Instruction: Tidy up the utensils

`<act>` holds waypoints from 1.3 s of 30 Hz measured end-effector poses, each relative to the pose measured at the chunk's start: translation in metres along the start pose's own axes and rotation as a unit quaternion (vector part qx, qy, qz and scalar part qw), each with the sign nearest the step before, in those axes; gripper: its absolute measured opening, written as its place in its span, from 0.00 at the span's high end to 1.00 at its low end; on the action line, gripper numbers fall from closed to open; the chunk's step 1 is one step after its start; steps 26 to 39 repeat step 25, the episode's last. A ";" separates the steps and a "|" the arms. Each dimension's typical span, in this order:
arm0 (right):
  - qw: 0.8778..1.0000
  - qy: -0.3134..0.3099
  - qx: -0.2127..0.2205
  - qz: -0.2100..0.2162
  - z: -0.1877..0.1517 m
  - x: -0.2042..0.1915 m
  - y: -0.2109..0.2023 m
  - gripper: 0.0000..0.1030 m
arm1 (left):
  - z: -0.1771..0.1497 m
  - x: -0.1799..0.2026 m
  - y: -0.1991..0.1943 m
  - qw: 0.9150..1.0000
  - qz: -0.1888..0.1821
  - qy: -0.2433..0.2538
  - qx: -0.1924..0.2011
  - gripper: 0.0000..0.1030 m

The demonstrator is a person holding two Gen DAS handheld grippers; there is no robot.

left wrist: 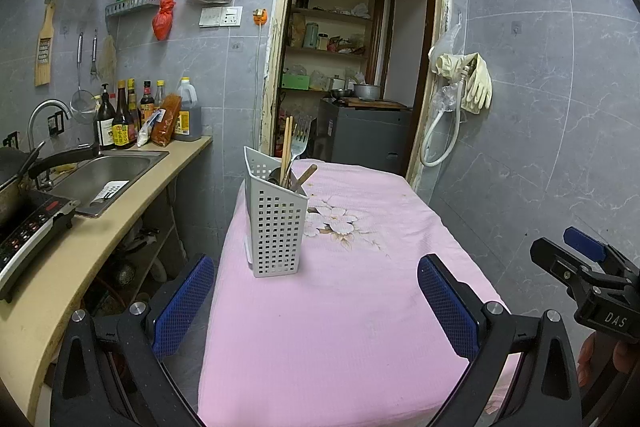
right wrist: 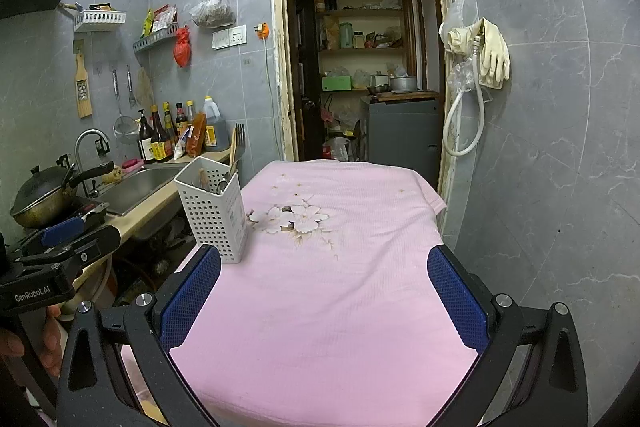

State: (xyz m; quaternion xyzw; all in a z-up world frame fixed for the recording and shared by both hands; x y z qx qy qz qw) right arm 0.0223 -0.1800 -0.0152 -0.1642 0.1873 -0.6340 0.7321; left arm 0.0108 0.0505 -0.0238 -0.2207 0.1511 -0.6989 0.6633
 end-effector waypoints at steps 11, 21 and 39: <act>1.000 0.002 -0.002 0.000 -0.002 0.001 0.004 0.01 | -0.002 -0.006 0.004 1.000 0.017 0.000 -0.002 0.01; 1.000 0.006 -0.006 0.000 -0.005 0.003 0.007 0.01 | -0.003 -0.008 0.012 0.999 0.035 -0.002 -0.005 0.01; 1.000 0.005 -0.007 0.000 -0.004 0.004 0.007 0.01 | -0.002 -0.008 0.013 0.999 0.036 -0.001 -0.004 0.01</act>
Point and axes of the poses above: each gripper's, at about its wrist camera, not at the fingertips, and y roughly the way its jaws point, x to its right, z to its top, the point moved 5 cm from there along y, roughly the way its jaws point, and after that the axes turned 6 degrees about -x, right-handed, at the moved point
